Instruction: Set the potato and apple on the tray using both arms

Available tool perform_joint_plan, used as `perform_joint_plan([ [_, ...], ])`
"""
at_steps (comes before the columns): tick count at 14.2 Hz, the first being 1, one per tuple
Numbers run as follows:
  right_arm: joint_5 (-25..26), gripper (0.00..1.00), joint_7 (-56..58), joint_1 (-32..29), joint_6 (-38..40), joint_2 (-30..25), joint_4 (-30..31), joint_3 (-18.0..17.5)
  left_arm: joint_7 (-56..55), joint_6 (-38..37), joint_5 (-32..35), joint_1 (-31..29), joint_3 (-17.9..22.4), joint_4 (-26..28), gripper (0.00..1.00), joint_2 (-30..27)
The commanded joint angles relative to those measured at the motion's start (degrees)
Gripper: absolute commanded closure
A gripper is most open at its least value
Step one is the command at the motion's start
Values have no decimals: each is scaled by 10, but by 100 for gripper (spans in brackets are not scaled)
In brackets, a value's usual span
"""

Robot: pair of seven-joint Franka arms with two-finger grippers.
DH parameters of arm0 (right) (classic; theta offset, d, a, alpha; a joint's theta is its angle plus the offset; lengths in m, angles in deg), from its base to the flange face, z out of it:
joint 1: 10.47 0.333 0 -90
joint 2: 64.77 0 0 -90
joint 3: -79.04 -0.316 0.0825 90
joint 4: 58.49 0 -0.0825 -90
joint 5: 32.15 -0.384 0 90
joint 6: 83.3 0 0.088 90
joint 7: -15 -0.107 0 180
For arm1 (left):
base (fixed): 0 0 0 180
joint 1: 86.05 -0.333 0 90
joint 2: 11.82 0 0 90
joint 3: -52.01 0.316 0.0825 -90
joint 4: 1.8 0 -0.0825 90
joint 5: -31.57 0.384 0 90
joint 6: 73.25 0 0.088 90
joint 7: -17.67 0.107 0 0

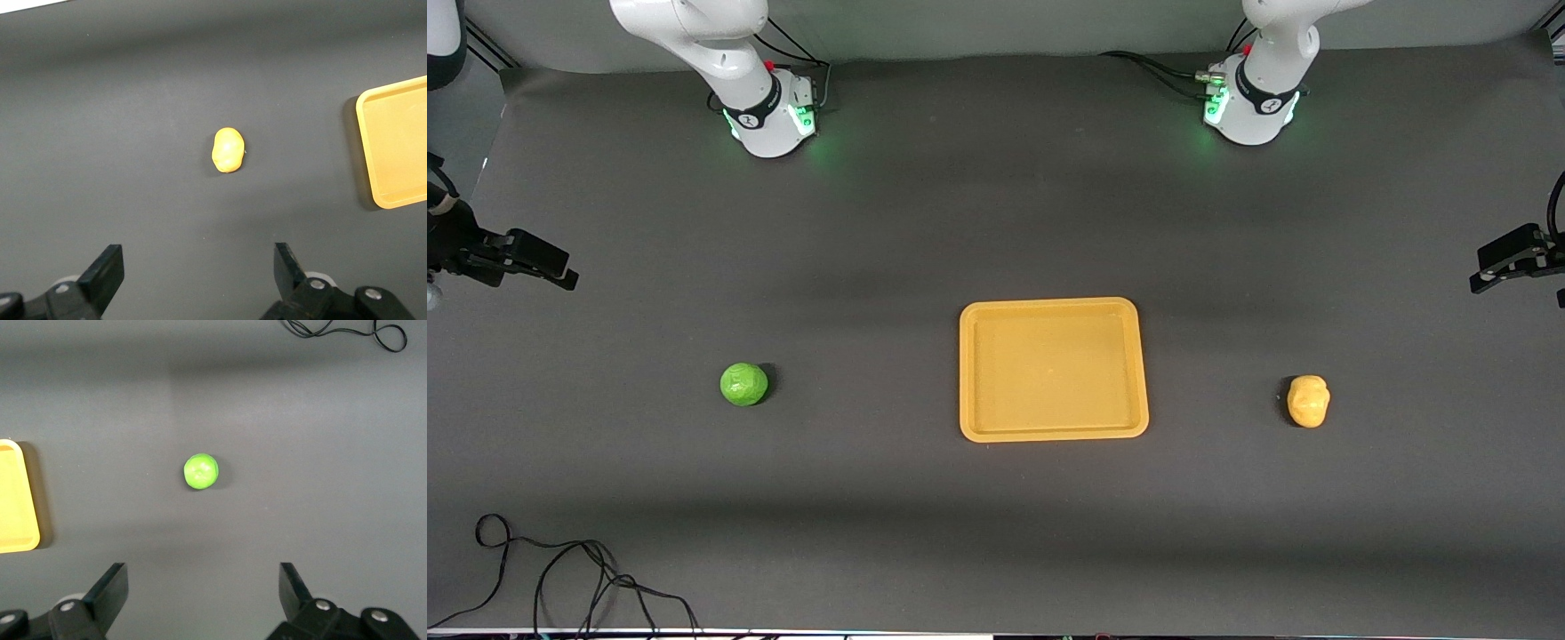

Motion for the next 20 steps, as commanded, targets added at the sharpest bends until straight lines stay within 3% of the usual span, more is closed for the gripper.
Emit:
perform_joint_plan([
  [1,-13,0,-7,-5,-5,-17,17,-2,10,-11,-7,-2,0,-4,0,-6],
  [12,3,0,22,-6,-9,17,14,-4,7,-10,-4,2,-1,-11,0,1],
  [18,3,0,31,-7,-7,15,13,-3,0,44,-1,4,0,-5,0,111],
  [20,4,0,34,-5,-8,16,14,-4,-1,80,34,18,0,-4,0,149],
])
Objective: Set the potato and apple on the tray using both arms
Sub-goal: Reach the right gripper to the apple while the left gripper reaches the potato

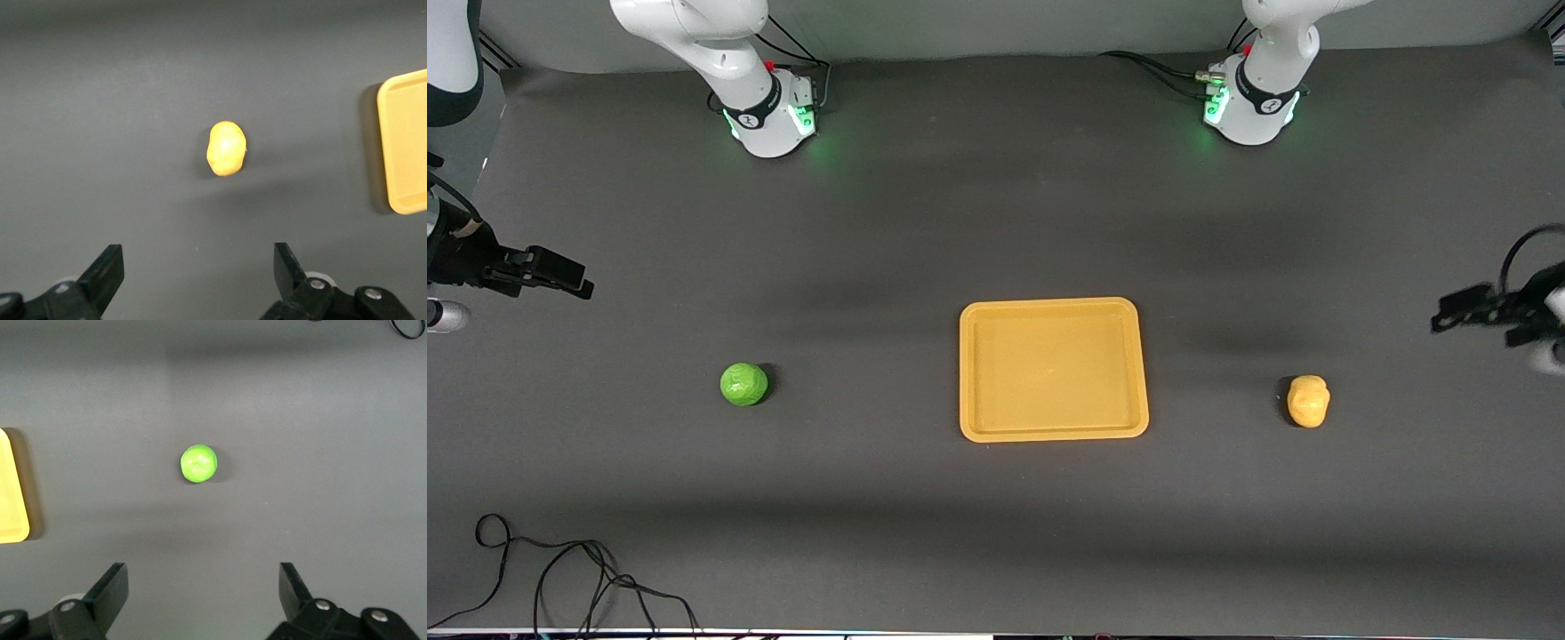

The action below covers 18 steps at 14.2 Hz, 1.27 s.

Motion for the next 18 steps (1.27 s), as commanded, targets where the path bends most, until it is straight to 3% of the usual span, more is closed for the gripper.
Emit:
perform_joint_plan([
  [1,3,0,16,-1,-8,-2,8,-4,-1,45,49,31,0,-4,0,51],
  [3,4,0,16,4,-43,4,40,-6,-7,87,57,38,0,12,0,86],
  [8,6,0,17,12,-132,23,101,-5,-13,267,51,38,0,132,0,127],
  [10,7,0,17,23,-214,27,158,-5,-42,329,53,42,0,163,0,148],
  [13,8,0,17,45,-357,49,247,-6,-49,343,53,49,0,164,1,168],
  [18,19,0,15,60,-431,127,284,14,-53,360,54,53,0,164,38,180],
])
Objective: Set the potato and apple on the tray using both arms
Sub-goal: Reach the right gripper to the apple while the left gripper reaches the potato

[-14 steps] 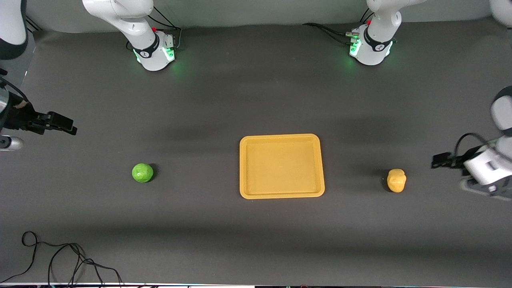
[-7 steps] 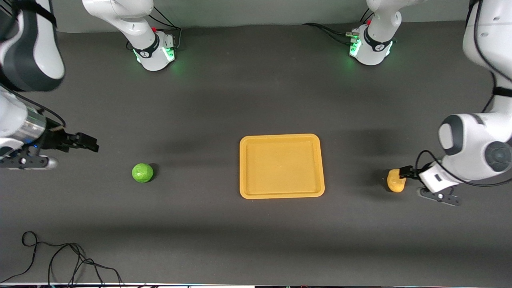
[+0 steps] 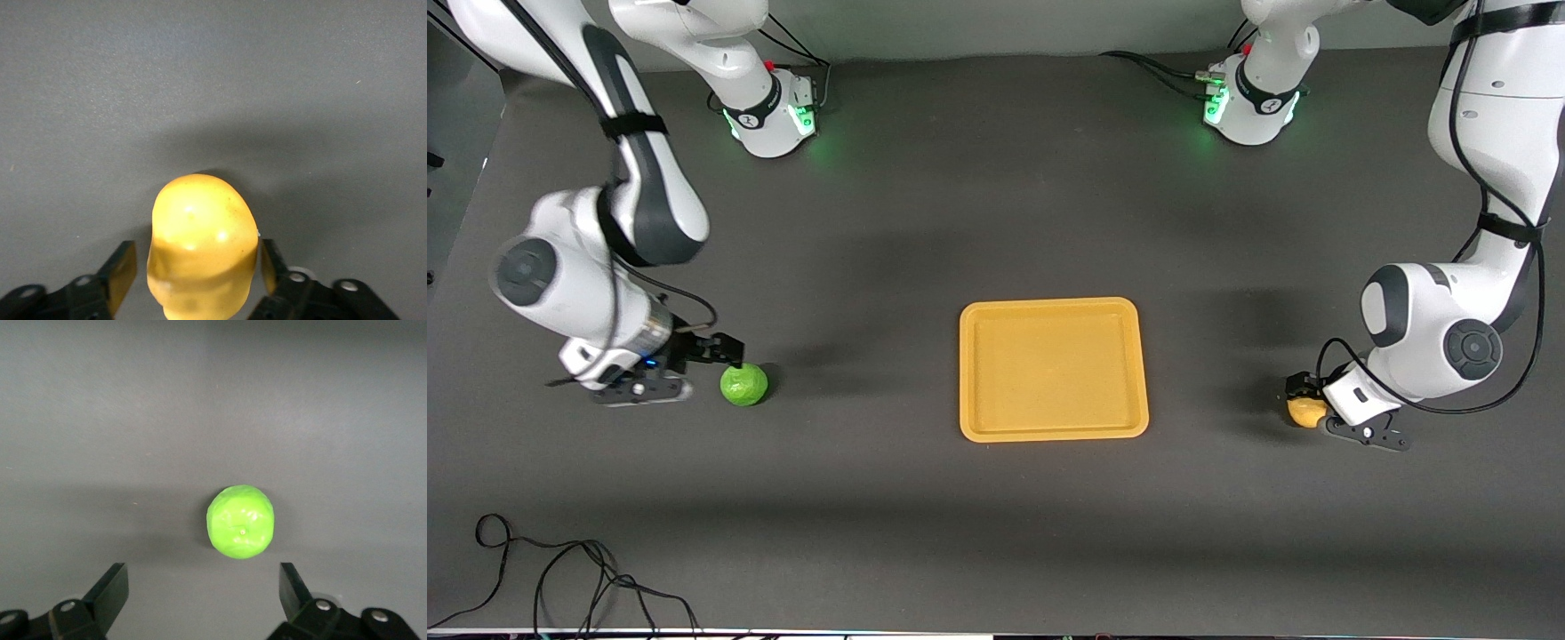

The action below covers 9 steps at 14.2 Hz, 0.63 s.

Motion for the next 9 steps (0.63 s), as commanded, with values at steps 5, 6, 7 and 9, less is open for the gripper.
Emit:
perform_joint_plan([
  [5,6,1,-12,2,-67,87,16,39,-40,1,7,11,3,0,87,-15],
  [6,5,1,-15,0,-67,89,11,39,-40,-4,4,10,2,-5,87,-27],
  [7,0,1,-16,1,-65,87,10,39,-46,-22,0,11,2,-8,88,-44],
  [9,-13,1,-16,2,-64,83,11,39,-80,-91,0,13,-3,-38,89,-71],
])
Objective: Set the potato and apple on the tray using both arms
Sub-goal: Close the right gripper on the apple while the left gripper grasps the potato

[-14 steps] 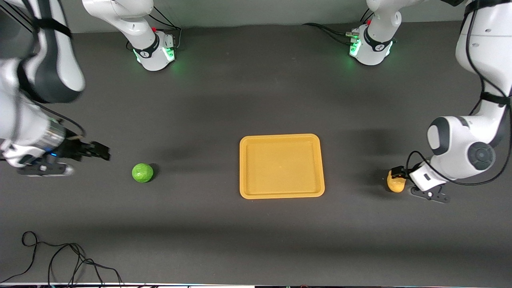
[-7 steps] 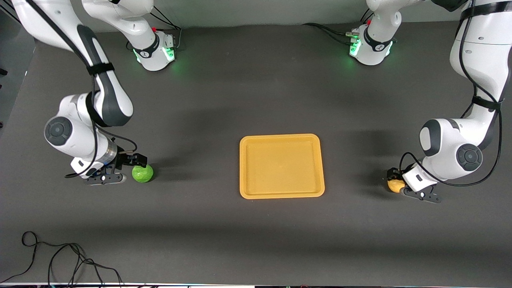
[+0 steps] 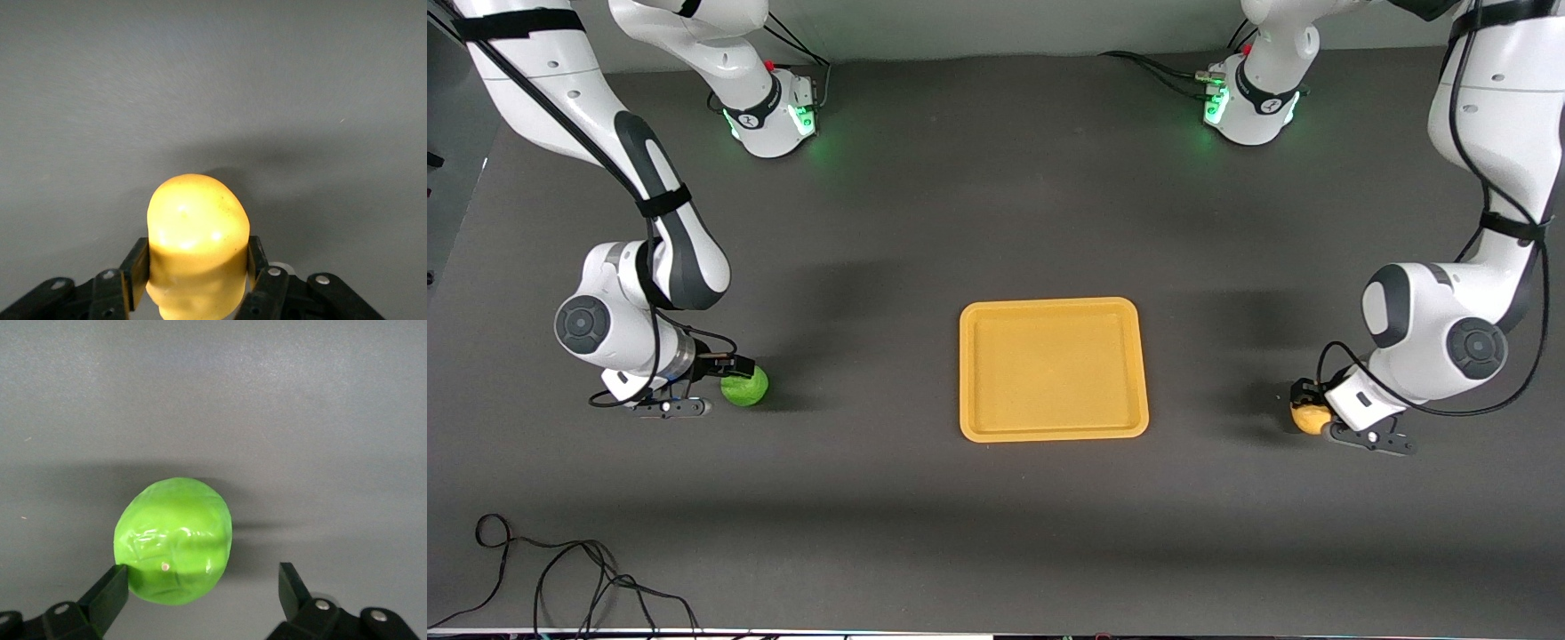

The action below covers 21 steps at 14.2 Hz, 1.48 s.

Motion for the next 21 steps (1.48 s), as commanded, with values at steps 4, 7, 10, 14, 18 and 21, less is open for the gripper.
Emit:
perform_joint_plan([
  [4,-25,1,-10,5,-19,0,-2,1,-134,-192,0,12,-57,-57,88,-100],
  [7,-26,1,-10,6,-52,21,-3,1,-229,-228,1,28,-117,-54,88,-114],
  [10,-26,11,-10,6,-82,49,-2,0,-363,-207,9,122,-127,-52,87,-88],
  [14,-36,49,-10,7,-65,38,-9,-1,-453,-143,32,193,-125,-51,76,-14],
  [18,-36,51,-10,39,61,-39,-49,-1,-507,-95,78,206,-124,-51,56,49],
  [21,-35,51,-41,77,124,-53,-110,-2,-540,-82,112,214,-124,-51,19,60],
])
